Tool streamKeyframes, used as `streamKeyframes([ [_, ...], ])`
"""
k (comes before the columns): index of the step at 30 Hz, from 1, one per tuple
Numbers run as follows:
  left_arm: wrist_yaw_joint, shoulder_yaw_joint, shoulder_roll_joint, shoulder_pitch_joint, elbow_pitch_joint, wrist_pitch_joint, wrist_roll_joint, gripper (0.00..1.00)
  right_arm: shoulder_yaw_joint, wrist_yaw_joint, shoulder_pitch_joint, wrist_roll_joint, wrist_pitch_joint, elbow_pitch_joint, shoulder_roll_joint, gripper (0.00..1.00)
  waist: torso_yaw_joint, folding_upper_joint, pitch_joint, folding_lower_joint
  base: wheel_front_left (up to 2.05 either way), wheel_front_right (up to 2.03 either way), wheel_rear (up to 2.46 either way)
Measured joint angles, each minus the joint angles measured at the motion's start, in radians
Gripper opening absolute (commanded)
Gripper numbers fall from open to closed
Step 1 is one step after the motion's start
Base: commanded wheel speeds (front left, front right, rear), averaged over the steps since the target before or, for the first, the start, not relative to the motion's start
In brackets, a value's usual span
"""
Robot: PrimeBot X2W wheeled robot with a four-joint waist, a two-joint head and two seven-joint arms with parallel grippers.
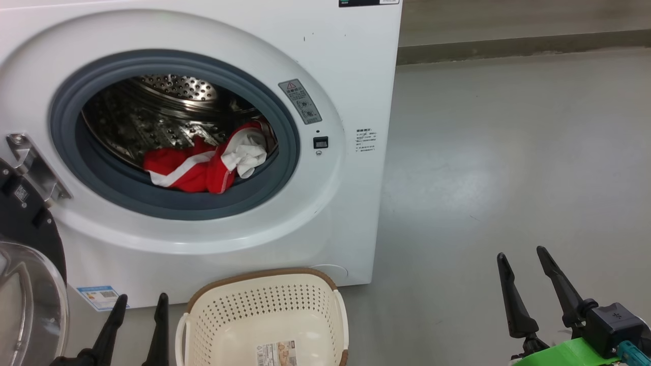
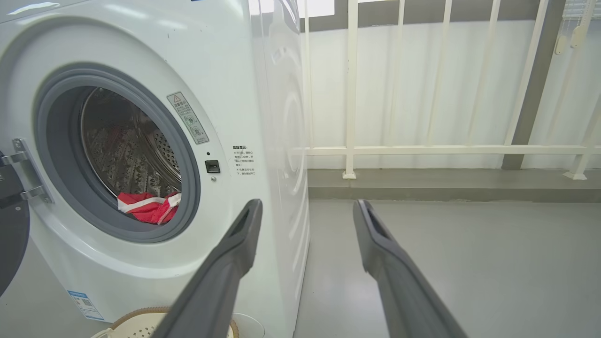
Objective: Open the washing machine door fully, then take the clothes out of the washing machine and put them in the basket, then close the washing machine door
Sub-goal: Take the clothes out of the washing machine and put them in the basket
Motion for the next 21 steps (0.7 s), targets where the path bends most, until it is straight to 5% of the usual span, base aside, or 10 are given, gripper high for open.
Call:
streamKeyframes([
  [21, 0.0, 0.001, 0.0, -0.005, 0.021, 0.0, 0.0, 1.0, 0.016, 0.0, 0.0, 0.002, 0.0, 0.001, 0.0, 1.0, 0.014, 0.0, 0.007, 0.0, 0.0, 0.0, 0.0],
])
